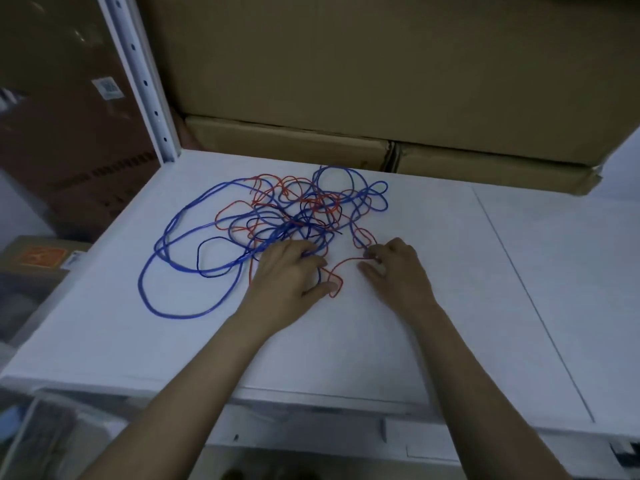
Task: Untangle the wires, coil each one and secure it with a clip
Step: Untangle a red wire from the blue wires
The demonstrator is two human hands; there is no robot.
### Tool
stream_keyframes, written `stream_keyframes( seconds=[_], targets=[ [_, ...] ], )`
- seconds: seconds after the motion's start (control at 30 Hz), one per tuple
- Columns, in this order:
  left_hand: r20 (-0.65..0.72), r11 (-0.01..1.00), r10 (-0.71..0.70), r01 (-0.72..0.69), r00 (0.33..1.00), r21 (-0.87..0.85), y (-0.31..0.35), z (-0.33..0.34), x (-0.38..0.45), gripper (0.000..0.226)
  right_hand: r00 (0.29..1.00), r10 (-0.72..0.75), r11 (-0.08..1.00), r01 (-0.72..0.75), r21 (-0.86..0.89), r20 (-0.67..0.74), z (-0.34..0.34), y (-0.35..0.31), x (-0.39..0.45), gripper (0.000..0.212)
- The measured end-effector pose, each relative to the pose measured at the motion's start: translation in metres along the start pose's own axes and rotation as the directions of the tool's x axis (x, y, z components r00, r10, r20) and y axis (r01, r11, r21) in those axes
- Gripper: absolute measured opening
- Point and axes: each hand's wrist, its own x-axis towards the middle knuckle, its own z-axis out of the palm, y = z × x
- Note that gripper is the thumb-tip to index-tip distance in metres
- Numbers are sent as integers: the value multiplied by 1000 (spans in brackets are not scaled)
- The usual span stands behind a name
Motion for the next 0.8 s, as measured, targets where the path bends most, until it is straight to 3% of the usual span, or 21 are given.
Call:
stream_keyframes(
  seconds=[0.1, 0.2, 0.3, 0.37, 0.47, 0.53, 0.6, 0.67, 0.73, 0.8],
  targets=[
    [-32, 996, -82, 83, 996, 40, 10, 2, -4, 46, 983, -159, 984, 165, 68, -88, -2, 1, 0, 20],
    [-62, 987, -161, 162, 985, 12, 18, 1, -5, 60, 974, -131, 932, 185, 313, -185, -16, -12, -2, 18],
    [-172, 984, -179, 175, 969, -39, 27, -9, 5, 42, 949, -88, 892, 211, 400, -303, -39, -25, 5, 12],
    [-171, 934, -292, 242, 941, -264, 30, -28, 20, 27, 917, 26, 867, 177, 466, -398, -58, -30, 19, 8],
    [-48, 747, -374, 270, 926, -608, 28, -63, 43, 23, 853, 139, 856, 151, 493, -503, -85, -37, 48, 12],
    [-73, 700, -364, 221, 928, -679, 28, -83, 57, 26, 871, 98, 949, 64, 309, -482, -96, -40, 67, 24],
    [-146, 726, -325, 148, 934, -671, 32, -101, 73, 32, 912, 31, 998, -5, 64, -409, -108, -51, 77, 35],
    [-187, 772, -260, 88, 947, -629, 41, -119, 90, 32, 938, -97, 995, 99, -11, -333, -121, -69, 78, 56],
    [-197, 802, -190, 37, 962, -596, 51, -136, 107, 29, 939, -277, 953, 296, 67, -204, -131, -88, 79, 58],
    [-226, 815, -168, 6, 960, -579, 55, -149, 120, 26, 939, -333, 850, 340, 402, -89, -137, -103, 81, 38]
  ],
)
